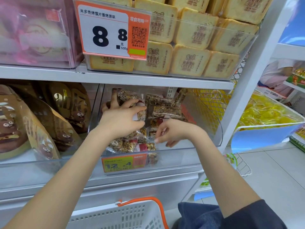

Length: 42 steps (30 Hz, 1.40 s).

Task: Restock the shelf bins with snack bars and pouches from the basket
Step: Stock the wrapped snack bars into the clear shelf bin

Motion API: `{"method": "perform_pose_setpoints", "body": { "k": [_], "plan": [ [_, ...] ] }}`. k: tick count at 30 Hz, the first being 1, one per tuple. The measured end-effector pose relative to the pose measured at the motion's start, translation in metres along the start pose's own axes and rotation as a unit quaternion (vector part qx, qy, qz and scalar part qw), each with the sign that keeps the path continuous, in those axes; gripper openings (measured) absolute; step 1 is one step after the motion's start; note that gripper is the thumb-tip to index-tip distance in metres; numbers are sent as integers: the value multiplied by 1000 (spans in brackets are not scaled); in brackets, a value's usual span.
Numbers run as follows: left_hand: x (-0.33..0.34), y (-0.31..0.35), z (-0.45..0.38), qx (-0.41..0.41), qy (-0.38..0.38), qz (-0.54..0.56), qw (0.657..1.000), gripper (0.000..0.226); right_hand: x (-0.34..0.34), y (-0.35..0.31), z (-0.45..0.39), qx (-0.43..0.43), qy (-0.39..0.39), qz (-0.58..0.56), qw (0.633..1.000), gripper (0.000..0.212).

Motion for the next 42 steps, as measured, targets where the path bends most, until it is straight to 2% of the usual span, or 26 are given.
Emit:
{"method": "perform_pose_setpoints", "body": {
  "k": [4,8,10,12,14,16,18,20,22,24,28,32,34,38,39,42],
  "plan": [
    [0,-1,-1,3,-3,0,1000,55,15,-1,-10,15,-22,-52,998,5],
    [-2,-2,-2,7,-14,12,1000,58,12,-2,-5,44,-41,-90,994,9],
    [-2,-2,-1,8,-11,22,1000,63,3,-6,-3,4,21,-116,993,21],
    [-2,-2,0,3,-2,28,1000,69,0,-14,-7,-61,135,-188,971,30],
    [-2,-2,1,-3,7,34,999,70,1,-22,-13,-106,208,-258,938,25],
    [-2,-2,2,2,5,37,999,66,-7,-17,-22,-123,279,-268,914,20],
    [-2,-2,3,7,1,30,1000,63,-30,1,-29,-110,377,-178,902,33],
    [-2,-1,3,5,1,22,1000,62,-49,20,-35,-89,408,-69,906,51],
    [-1,0,2,3,3,19,1000,62,-58,31,-42,-99,396,-11,913,54],
    [0,0,2,0,6,15,1000,61,-63,32,-52,-126,373,28,919,47],
    [0,-1,2,2,12,11,1000,61,-65,17,-72,-142,269,54,951,38],
    [1,-1,1,24,-22,-8,999,63,-69,5,-94,-118,252,148,949,39],
    [2,-1,0,31,-31,-21,999,55,-71,2,-99,-115,265,188,939,39],
    [1,0,-1,27,-28,-9,999,46,-68,1,-67,-146,390,224,881,33],
    [1,0,-1,26,-29,-8,999,46,-66,1,-51,-140,401,236,874,32],
    [-1,-1,-1,20,-31,-3,999,46,-55,7,-2,-115,359,248,892,42]
  ]
}}
Point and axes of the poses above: each hand's wrist, its own z-axis away from the middle knuckle, its own x-axis out of the palm, y = z × x, the point moved 1 cm from there along -z, towards the middle knuckle, and after that the axes turned 12 degrees about -z, right-handed, at the moved point
